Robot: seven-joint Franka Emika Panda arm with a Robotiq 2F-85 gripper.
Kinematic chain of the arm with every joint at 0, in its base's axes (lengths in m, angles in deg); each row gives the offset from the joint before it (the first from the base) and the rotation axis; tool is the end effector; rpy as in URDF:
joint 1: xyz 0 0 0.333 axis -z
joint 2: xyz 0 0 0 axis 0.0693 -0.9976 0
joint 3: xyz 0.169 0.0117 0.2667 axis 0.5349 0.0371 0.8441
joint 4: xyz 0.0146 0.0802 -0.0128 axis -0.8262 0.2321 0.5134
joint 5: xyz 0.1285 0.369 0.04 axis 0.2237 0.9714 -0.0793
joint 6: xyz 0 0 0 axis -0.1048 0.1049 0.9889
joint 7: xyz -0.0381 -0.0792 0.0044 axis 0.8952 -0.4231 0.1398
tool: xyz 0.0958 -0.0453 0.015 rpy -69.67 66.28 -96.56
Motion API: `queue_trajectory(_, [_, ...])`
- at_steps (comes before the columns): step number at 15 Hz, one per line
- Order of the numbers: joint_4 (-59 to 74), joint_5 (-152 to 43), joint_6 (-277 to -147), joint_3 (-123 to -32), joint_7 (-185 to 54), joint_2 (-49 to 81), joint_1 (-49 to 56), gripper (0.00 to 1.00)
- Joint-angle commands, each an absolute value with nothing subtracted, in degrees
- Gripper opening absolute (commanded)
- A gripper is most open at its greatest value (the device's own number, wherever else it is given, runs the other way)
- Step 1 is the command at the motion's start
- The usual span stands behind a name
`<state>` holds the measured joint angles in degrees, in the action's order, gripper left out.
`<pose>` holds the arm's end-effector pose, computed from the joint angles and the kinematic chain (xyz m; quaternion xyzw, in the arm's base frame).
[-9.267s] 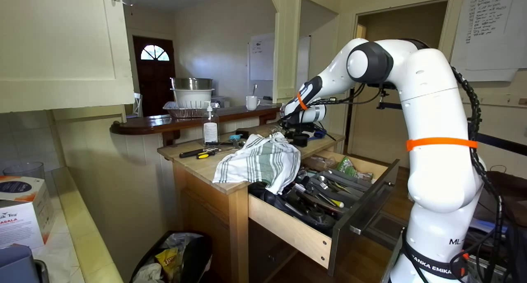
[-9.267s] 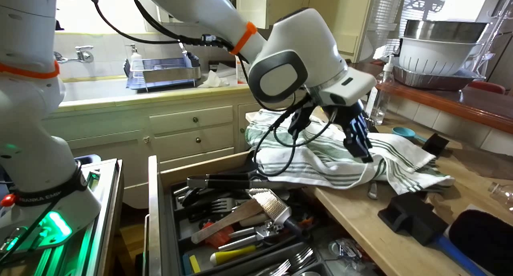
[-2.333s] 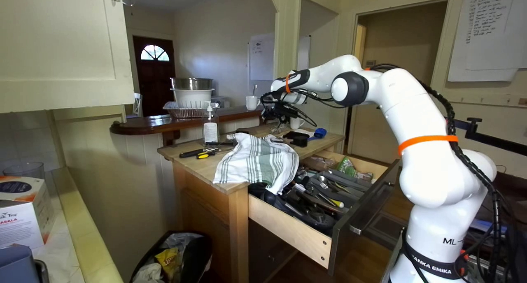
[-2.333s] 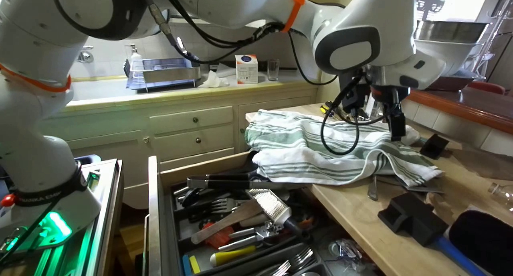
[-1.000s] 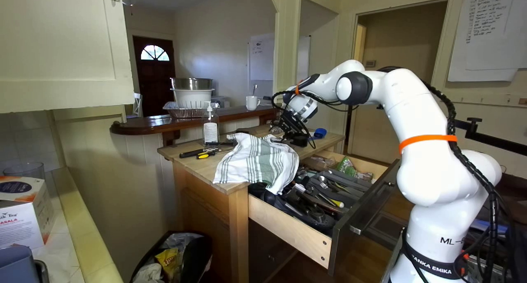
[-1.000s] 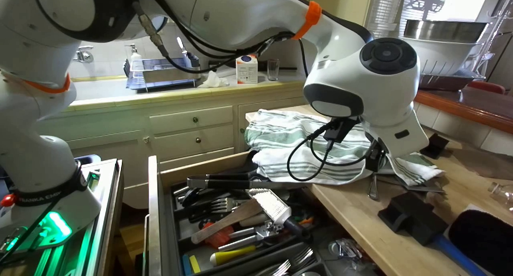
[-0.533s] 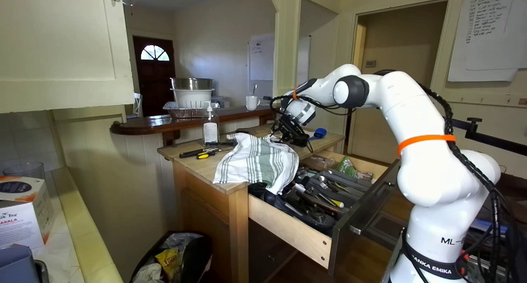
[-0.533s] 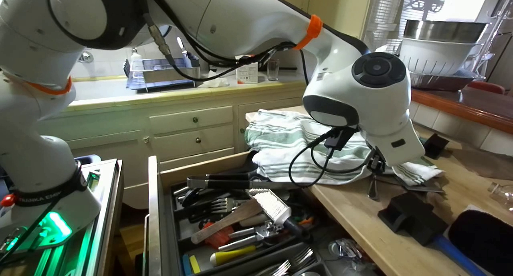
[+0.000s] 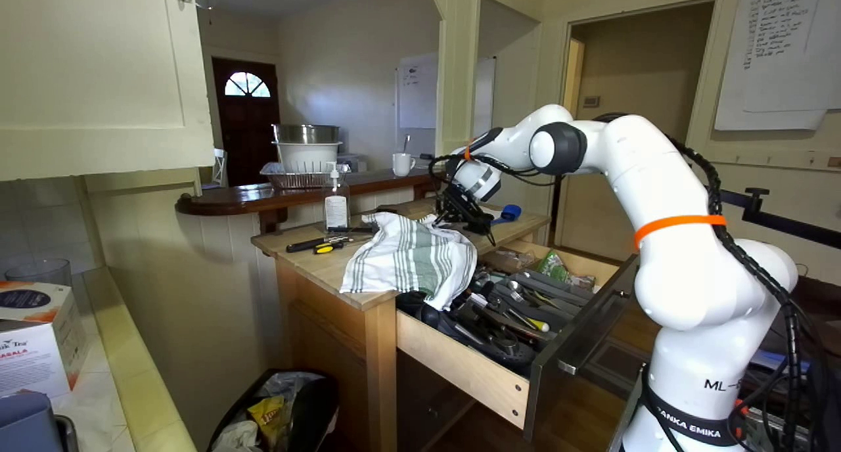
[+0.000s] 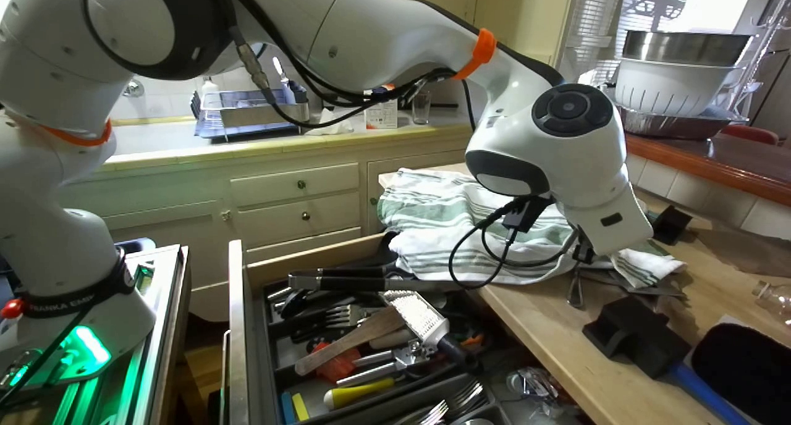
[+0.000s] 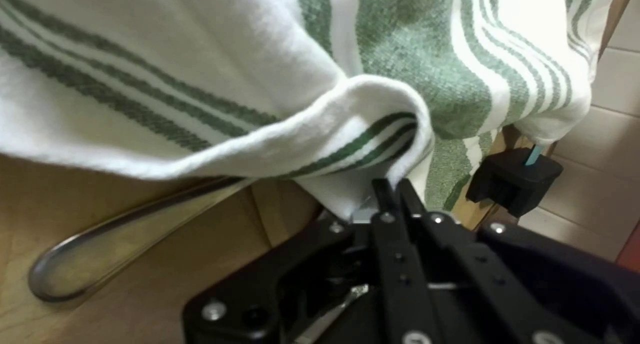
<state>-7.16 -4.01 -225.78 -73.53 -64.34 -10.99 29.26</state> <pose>0.6909 -0.3457 0.3178 -0.7773 0.5170 -0.2623 0.2446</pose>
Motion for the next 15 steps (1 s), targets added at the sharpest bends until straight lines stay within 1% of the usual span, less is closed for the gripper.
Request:
queue_trajectory(1, [-9.0, -2.0, -227.3, -73.6, -64.4, -12.4, 29.1, 0.01])
queue_trajectory(5, [-9.0, -3.0, -229.2, -75.0, -64.9, -12.0, 29.0, 0.01])
queue_trajectory(11, [-9.7, -9.4, -238.9, -80.3, -65.4, -13.9, 27.8, 0.01])
queue_trajectory(12, [-9.3, -11.3, -241.2, -81.3, -64.7, -14.0, 27.2, 0.29])
queue_trajectory(13, [-9.1, -13.2, -243.3, -81.8, -64.7, -14.2, 27.0, 0.31])
queue_trajectory(15, [-6.9, -15.5, -247.5, -84.2, -66.1, -12.7, 24.7, 0.44])
